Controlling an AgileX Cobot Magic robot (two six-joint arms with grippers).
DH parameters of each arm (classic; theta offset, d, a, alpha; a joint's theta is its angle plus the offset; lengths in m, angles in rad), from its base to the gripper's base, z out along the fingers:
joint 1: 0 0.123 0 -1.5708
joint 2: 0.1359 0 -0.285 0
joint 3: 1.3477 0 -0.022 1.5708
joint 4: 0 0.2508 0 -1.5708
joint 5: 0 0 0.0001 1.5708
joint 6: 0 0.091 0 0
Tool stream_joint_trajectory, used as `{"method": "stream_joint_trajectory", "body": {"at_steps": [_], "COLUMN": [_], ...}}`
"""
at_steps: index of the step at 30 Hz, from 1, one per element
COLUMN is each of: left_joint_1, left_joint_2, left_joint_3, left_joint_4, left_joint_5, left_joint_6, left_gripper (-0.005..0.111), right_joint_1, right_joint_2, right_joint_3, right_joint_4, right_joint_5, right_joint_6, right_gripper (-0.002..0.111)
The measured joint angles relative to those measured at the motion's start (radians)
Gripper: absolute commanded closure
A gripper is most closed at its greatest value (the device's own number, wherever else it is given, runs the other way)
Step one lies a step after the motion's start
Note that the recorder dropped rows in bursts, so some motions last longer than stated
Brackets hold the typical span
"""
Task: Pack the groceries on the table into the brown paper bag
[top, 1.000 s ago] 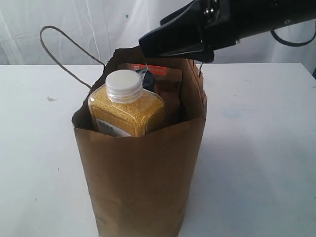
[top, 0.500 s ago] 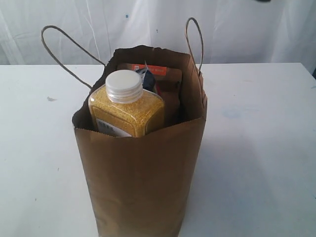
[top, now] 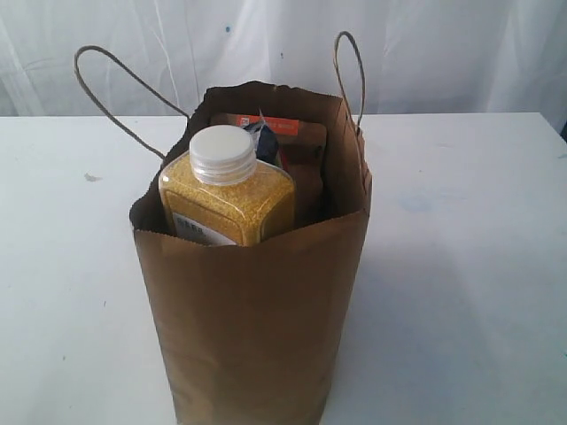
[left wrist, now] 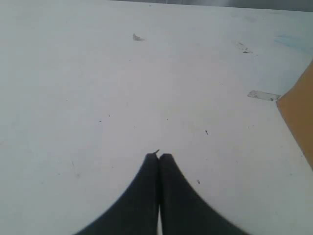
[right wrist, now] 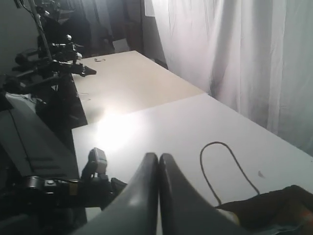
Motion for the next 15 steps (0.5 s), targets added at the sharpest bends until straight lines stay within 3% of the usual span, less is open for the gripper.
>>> {"method": "stream_joint_trajectory", "body": {"at_steps": [10,15], "left_joint_1": [0.000,0.000], "left_joint_2": [0.000,0.000], "left_joint_3": [0.000,0.000], "left_joint_4": [0.000,0.000], "left_joint_5": [0.000,0.000], "left_joint_6": [0.000,0.000], "left_gripper": [0.107,0.107], "right_joint_1": [0.000,0.000], "right_joint_2": [-0.064,-0.064], "right_joint_3": [0.000,0.007], "right_joint_4": [-0.004,-0.004], "right_joint_5": [-0.029,-0.136], "right_joint_6": [0.064,0.207], "right_gripper": [0.108,0.108]}}
